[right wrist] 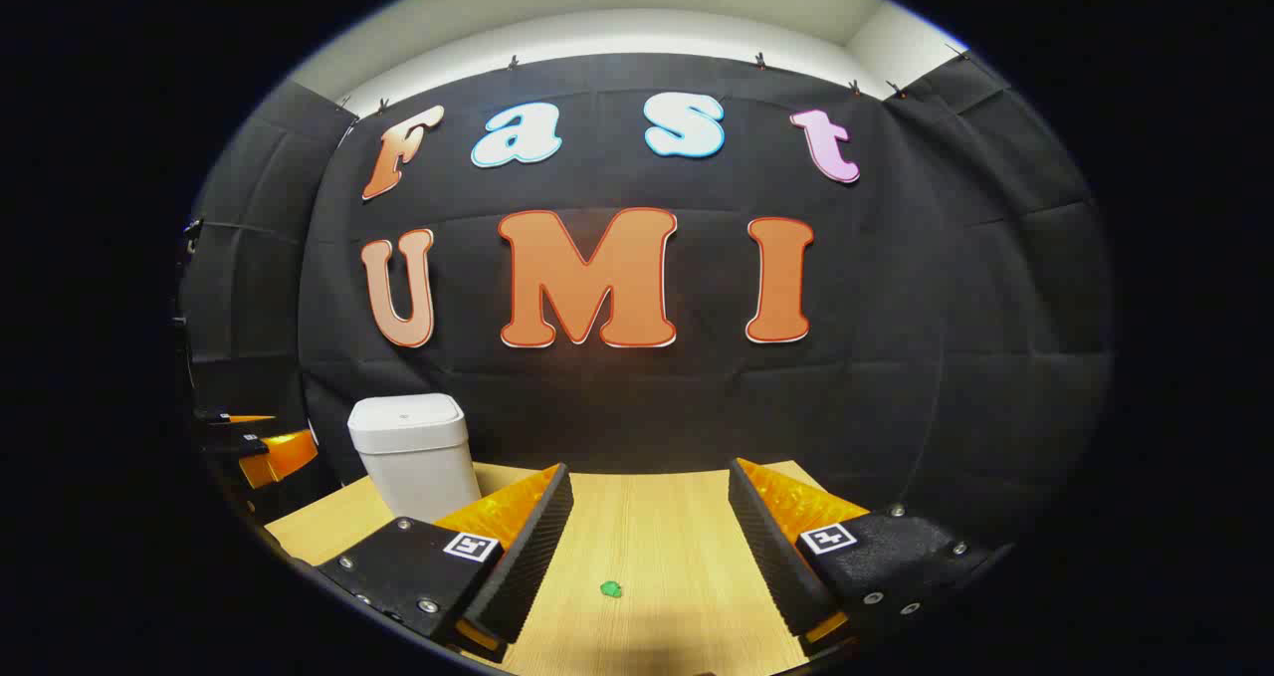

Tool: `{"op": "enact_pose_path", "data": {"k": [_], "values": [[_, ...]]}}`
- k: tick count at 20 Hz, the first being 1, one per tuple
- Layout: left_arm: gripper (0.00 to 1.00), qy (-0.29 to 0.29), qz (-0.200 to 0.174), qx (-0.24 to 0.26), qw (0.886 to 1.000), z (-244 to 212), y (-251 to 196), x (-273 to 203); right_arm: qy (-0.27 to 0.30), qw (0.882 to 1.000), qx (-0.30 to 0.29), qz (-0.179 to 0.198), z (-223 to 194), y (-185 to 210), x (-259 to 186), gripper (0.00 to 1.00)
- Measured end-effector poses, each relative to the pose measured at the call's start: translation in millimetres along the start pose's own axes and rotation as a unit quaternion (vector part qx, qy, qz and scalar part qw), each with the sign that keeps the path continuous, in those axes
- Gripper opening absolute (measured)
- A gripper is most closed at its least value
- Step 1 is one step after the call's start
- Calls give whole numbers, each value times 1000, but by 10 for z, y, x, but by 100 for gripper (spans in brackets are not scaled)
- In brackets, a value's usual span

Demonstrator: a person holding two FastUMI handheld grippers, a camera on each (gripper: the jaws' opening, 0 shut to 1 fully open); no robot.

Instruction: Press the lid of the desktop garbage bin to open it, pick up the crumpled paper on the desktop and throw it into the bin, then pick up the pop can on the desktop and drop it into the bin, and finally close the garbage bin lid.

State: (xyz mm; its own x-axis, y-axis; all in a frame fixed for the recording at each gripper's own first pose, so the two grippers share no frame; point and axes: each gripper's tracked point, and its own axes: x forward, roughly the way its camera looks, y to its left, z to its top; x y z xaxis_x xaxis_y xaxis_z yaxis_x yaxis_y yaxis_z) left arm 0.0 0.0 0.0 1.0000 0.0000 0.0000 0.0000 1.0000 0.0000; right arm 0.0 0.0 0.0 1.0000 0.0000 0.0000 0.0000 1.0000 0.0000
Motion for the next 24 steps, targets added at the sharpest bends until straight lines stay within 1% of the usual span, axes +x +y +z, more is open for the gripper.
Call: {"op": "enact_pose_path", "data": {"k": [1, 4, 6, 11, 15, 17, 19, 21, 24], "values": [[94, -1, 5, 1, 1000, 23, 11, 95, 3, 1000, 4, 3, -22, 3, 113, 94], [94, -2, 8, -12, 1000, 94, -88, 323, 15, 999, 23, 16, -70, 12, 400, 94], [94, -3, 7, -21, 1000, 105, -184, 470, 22, 999, 19, 15, -137, -19, 562, 94], [94, 10, -2, -13, 1000, -56, -369, 766, 28, 999, 15, 16, -224, -29, 864, 94], [94, 15, -18, -19, 1000, -92, -463, 910, 34, 999, 9, 11, -227, -3, 970, 94], [94, 11, -31, -14, 999, -68, -522, 951, 32, 999, -2, -6, -222, -24, 979, 94], [94, 8, -47, -9, 999, -29, -577, 980, 30, 999, -2, -12, -198, 22, 969, 94], [94, 5, -60, -11, 998, 2, -623, 987, 31, 999, -2, -27, -206, -20, 948, 94], [94, 6, -74, -10, 997, 13, -673, 1012, 20, 999, 2, -31, -147, -2, 935, 94]]}}
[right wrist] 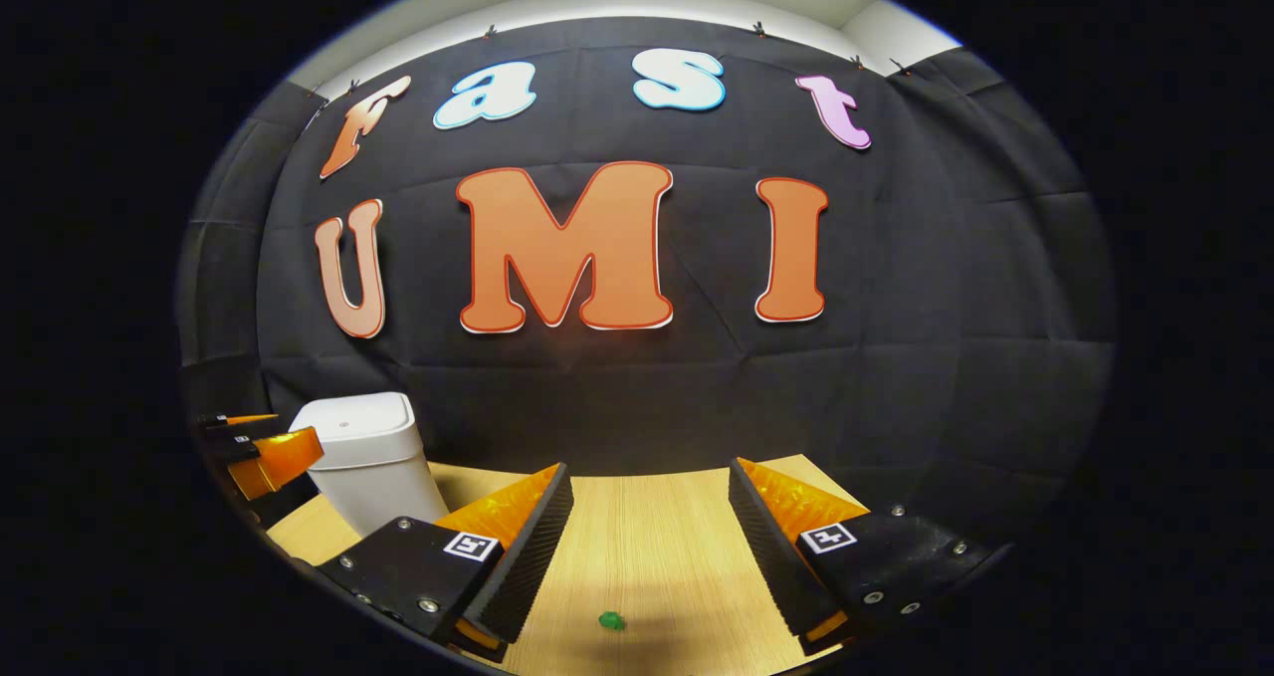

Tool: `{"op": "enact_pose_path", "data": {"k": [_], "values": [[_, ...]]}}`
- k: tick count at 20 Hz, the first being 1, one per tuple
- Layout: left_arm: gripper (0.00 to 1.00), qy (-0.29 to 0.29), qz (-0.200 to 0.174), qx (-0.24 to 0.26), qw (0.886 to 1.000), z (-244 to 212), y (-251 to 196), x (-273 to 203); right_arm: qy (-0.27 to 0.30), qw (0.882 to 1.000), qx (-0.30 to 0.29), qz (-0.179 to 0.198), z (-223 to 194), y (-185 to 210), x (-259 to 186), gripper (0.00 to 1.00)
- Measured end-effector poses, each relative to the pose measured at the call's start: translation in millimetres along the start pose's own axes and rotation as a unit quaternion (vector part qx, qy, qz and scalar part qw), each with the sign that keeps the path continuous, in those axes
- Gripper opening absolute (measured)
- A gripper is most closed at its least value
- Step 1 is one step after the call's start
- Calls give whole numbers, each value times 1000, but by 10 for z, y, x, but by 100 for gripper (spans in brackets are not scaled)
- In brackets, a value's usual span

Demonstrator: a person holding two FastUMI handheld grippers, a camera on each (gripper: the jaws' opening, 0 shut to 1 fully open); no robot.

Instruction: Press the lid of the desktop garbage bin to open it, pick up the crumpled paper on the desktop and throw it into the bin, then pick up the pop can on the desktop and drop it into the bin, and finally close the garbage bin lid.

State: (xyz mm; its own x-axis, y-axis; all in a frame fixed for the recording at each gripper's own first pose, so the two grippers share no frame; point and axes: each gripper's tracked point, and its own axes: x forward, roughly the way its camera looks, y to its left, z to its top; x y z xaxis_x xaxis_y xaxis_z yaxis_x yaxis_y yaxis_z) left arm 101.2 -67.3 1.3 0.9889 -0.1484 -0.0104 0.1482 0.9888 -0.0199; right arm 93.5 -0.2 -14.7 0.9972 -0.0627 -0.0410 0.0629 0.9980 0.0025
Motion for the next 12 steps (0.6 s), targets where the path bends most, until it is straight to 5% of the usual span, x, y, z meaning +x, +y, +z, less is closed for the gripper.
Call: {"op": "enact_pose_path", "data": {"k": [12], "values": [[94, -12, -3, -9, 1000, 121, -113, 106, 0, 1000, 1, 4, 22, -123, 8, 94]]}}
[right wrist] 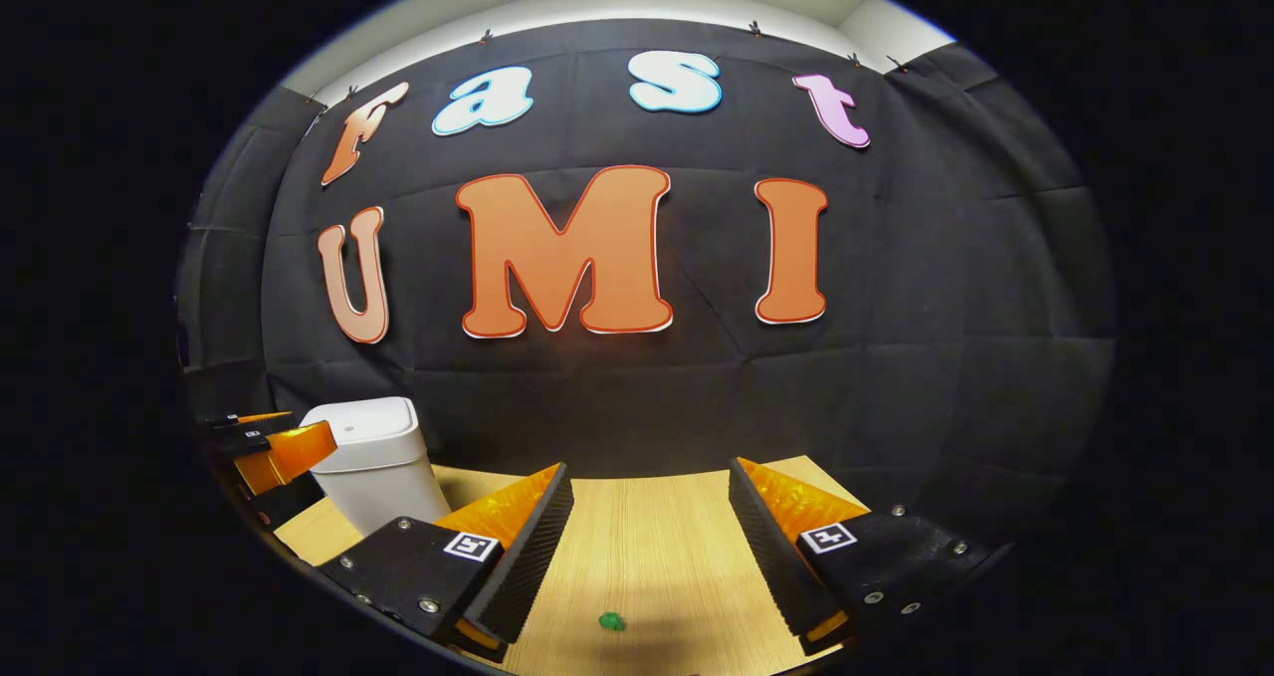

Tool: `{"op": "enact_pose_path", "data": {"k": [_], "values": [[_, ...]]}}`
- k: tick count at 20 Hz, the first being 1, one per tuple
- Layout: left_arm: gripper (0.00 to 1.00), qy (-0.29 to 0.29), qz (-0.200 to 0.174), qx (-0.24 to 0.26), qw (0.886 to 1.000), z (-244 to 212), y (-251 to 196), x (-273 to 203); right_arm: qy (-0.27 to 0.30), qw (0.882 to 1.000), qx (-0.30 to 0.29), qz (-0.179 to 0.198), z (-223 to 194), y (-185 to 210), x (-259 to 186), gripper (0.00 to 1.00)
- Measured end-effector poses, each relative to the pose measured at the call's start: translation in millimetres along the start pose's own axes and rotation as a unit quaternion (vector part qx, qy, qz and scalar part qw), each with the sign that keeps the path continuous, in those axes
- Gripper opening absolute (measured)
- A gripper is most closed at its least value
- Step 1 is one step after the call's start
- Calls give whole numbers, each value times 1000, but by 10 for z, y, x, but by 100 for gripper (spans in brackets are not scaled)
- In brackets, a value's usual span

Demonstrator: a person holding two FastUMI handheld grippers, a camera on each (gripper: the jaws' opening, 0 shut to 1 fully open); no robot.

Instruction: Press the lid of the desktop garbage bin to open it, pick up the crumpled paper on the desktop and throw it into the bin, then pick up the pop can on the desktop and drop it into the bin, and finally close the garbage bin lid.

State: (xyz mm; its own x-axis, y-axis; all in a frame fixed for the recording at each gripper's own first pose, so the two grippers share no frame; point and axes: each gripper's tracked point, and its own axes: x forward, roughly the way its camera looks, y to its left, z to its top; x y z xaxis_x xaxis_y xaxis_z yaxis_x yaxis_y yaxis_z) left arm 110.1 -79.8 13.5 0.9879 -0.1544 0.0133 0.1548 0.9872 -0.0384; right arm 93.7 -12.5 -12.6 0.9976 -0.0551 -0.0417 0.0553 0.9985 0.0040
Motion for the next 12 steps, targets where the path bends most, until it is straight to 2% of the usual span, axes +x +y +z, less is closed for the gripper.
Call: {"op": "enact_pose_path", "data": {"k": [6, 12], "values": [[94, 3, -6, 12, 1000, 10, -71, 49, 2, 1000, -4, 1, -12, -20, 29, 94], [94, -7, 4, 15, 1000, 87, -16, -14, -1, 1000, -5, 5, -1, -1, 21, 94]]}}
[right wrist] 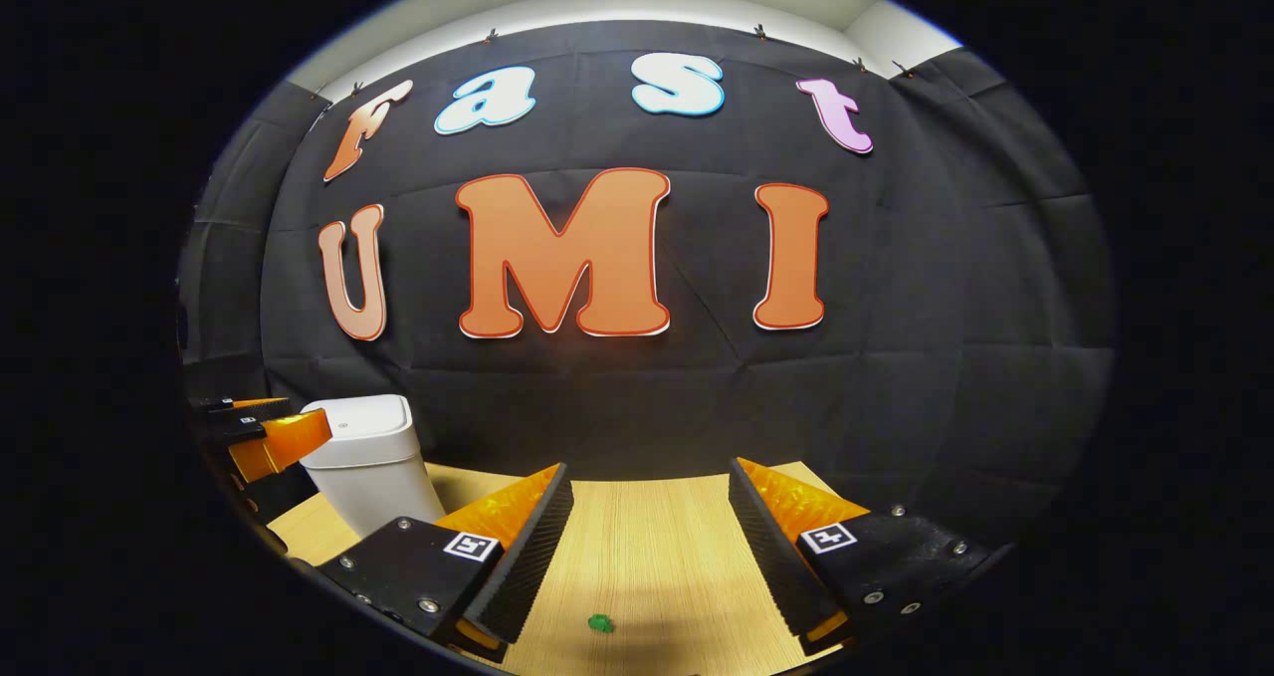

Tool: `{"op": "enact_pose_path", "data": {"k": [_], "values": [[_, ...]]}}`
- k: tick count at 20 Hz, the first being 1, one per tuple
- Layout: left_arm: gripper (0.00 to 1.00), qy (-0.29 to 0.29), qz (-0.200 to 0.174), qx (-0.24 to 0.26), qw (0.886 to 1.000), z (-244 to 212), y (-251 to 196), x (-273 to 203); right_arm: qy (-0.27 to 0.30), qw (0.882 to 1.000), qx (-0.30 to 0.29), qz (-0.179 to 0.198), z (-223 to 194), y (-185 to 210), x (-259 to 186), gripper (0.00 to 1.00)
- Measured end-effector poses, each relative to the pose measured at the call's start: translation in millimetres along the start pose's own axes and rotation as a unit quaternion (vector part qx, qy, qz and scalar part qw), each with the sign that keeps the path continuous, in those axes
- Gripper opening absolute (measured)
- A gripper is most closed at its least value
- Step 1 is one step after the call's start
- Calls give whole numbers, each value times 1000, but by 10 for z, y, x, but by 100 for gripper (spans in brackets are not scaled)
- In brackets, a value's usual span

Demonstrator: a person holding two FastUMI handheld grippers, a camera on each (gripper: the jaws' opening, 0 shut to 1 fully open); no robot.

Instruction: Press the lid of the desktop garbage bin to open it, pick up the crumpled paper on the desktop and throw it into the bin, then pick up the pop can on the desktop and drop it into the bin, and finally close the garbage bin lid.

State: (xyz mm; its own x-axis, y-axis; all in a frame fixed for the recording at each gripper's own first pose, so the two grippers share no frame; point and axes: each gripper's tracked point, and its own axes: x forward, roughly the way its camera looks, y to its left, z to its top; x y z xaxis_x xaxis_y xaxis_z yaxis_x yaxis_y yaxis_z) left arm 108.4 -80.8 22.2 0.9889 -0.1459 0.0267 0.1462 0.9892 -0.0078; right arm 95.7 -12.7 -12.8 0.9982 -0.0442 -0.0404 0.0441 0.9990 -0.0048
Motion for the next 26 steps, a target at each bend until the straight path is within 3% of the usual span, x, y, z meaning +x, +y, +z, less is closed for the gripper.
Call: {"op": "enact_pose_path", "data": {"k": [2, 5, 6, 7, 10, 12, 13, 21, 26], "values": [[86, 1, 1, -1, 1000, 19, 11, -14, 2, 1000, 0, 1, -6, -7, -15, 94], [83, 6, 2, 1, 1000, 2, 23, -19, 0, 1000, 0, 0, 0, -16, -36, 94], [65, 6, 5, 1, 1000, 19, 31, -28, 1, 1000, 0, -1, 2, -29, -23, 94], [53, 3, 6, 1, 1000, 30, 43, -27, 1, 1000, 1, -1, -7, -38, -27, 94], [31, 7, -1, 4, 1000, 63, 47, 6, 5, 1000, 3, 3, -8, -27, -29, 94], [6, 9, 11, 4, 1000, 101, 152, 49, 5, 1000, 4, 3, -9, -48, -21, 94], [1, 12, 17, 3, 1000, 97, 197, 44, 5, 1000, 3, 3, -1, -43, -23, 94], [0, 30, 1, -3, 1000, 456, 549, 310, 5, 1000, 0, 7, 41, -56, 49, 94], [0, 98, -15, 17, 995, 437, 953, 577, 12, 1000, -4, 13, 35, -43, 129, 94]]}}
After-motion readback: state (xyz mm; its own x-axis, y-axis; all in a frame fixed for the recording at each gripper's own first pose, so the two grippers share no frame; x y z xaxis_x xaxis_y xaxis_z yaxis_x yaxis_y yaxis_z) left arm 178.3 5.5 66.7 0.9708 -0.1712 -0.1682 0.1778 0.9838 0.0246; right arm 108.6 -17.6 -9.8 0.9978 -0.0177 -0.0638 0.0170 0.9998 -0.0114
